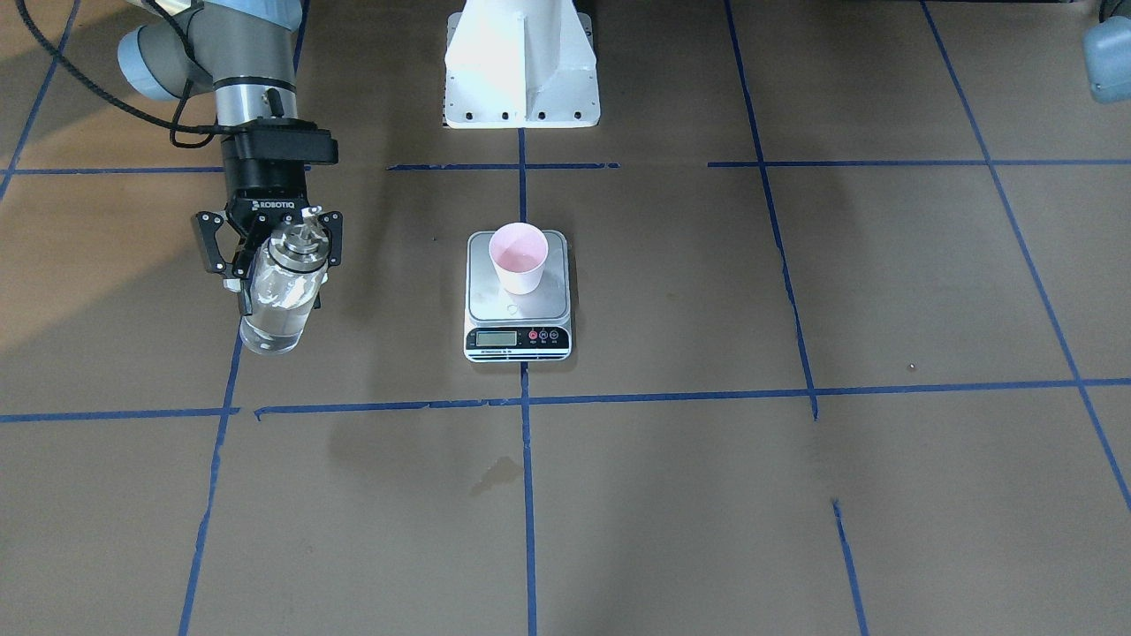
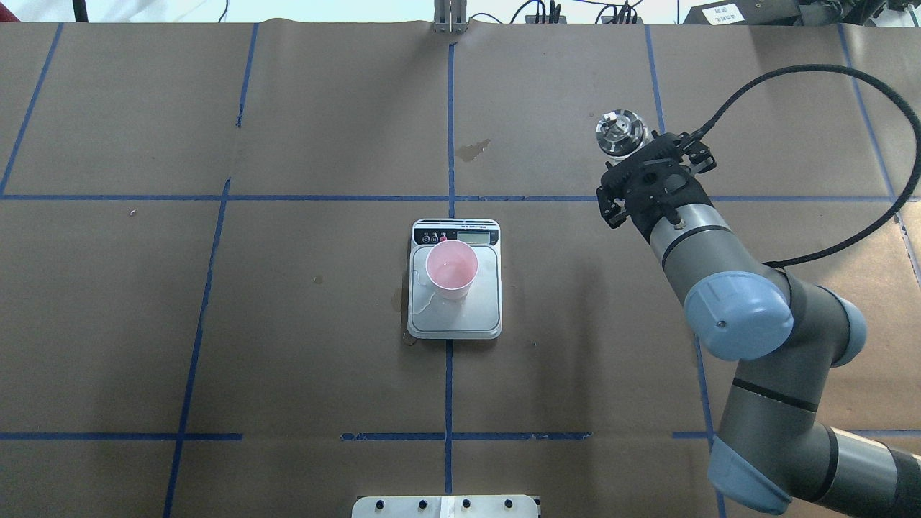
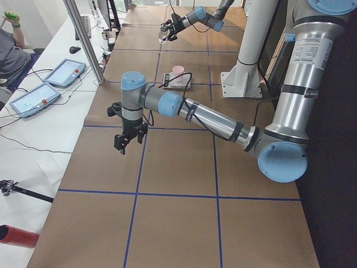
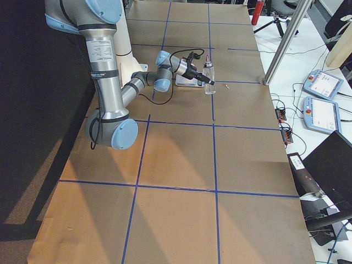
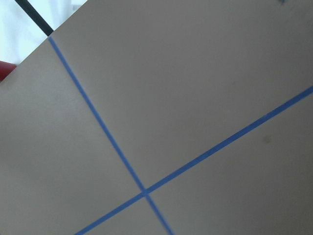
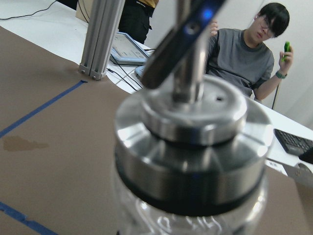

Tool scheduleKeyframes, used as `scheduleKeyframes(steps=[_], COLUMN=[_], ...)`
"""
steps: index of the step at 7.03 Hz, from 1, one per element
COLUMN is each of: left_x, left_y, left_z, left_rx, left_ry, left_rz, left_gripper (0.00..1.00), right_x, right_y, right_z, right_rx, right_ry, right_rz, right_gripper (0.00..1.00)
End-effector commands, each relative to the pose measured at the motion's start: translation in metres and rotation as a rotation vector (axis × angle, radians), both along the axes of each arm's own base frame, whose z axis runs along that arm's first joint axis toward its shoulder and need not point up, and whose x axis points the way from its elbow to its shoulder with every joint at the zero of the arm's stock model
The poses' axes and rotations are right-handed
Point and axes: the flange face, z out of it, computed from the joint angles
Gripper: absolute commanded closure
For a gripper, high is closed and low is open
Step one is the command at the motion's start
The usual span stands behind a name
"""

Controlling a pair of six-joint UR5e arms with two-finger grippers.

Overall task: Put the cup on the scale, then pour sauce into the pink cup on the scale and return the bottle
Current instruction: 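Lift the bottle with the right gripper and carry it over the pink cup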

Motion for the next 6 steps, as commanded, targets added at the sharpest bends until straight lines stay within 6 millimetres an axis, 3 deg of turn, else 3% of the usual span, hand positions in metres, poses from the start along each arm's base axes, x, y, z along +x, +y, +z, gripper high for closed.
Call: scheduleKeyframes(steps=[1,2,3,6], left_x=[-0.022,-0.019,-0.020,-0.019], left_y=[0.029,0.029,0.033,0.033], left_z=[0.076,0.084,0.086,0.095], left_rx=[0.080,0.044,0.037,0.027], left_ry=[0.030,0.097,0.130,0.136], left_rz=[-0.010,0.006,0.016,0.019], left_gripper=[0.00,0.00,0.00,0.00], right_x=[-0.051,-0.077,-0.088,-0.109], right_y=[0.030,0.047,0.058,0.060], right_z=[-0.030,-0.053,-0.054,-0.030], right_rx=[0.113,0.139,0.151,0.223], right_ry=[0.300,0.414,0.501,0.772], right_rz=[0.017,0.051,0.062,0.067], right_gripper=[1.00,1.00,1.00,1.00])
